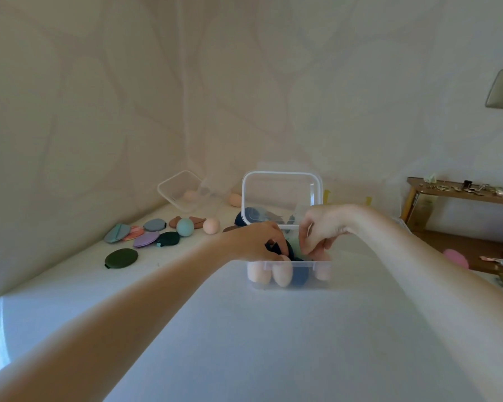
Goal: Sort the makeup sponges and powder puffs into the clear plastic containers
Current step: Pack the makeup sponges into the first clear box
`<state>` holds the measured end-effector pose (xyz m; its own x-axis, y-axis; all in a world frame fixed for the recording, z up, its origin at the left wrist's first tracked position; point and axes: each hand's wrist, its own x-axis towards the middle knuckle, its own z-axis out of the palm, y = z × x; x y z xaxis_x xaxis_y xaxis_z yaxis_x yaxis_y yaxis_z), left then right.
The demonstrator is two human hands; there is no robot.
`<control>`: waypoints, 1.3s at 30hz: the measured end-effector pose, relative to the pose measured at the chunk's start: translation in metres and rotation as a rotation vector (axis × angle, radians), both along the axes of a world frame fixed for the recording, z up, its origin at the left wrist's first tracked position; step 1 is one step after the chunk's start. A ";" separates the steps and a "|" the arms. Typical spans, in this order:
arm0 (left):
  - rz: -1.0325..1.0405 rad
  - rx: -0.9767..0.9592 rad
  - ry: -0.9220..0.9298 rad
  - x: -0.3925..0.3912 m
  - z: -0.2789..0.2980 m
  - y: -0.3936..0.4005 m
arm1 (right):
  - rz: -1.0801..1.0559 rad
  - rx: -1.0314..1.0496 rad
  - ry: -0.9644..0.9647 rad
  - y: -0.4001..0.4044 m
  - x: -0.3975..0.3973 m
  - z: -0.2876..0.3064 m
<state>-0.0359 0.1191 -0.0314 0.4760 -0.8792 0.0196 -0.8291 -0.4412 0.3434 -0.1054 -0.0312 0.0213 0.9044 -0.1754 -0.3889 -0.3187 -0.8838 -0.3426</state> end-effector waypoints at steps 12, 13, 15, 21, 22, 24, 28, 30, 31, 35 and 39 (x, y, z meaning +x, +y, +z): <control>0.189 -0.400 0.111 0.013 0.006 0.032 | 0.046 -0.122 -0.397 0.049 0.014 0.006; 0.242 -0.434 0.126 0.017 0.006 0.038 | 0.067 -0.076 -0.436 0.060 0.018 0.007; 0.355 -0.447 0.083 0.027 0.004 0.054 | 0.111 -0.008 -0.454 0.085 0.032 0.003; 0.599 -0.185 -0.053 0.060 -0.003 0.111 | 0.228 -0.036 -0.328 0.146 0.095 -0.034; 0.640 -0.170 -0.043 0.066 -0.005 0.122 | 0.245 -0.062 -0.303 0.155 0.108 -0.043; 0.722 -0.182 0.007 0.076 -0.011 0.136 | 0.249 -0.136 -0.292 0.164 0.134 -0.063; 0.762 -0.201 0.030 0.094 -0.022 0.147 | 0.211 -0.220 -0.260 0.170 0.163 -0.086; 0.749 -0.170 0.019 0.097 -0.025 0.146 | 0.196 -0.208 -0.245 0.170 0.166 -0.090; 0.749 -0.148 0.012 0.096 -0.025 0.144 | 0.184 -0.195 -0.246 0.171 0.164 -0.089; 0.723 -0.219 -0.014 0.092 -0.018 0.135 | 0.094 -0.097 -0.468 0.170 0.146 -0.058; 0.604 -0.315 -0.043 0.079 -0.007 0.105 | 0.041 -0.141 -0.677 0.139 0.112 0.004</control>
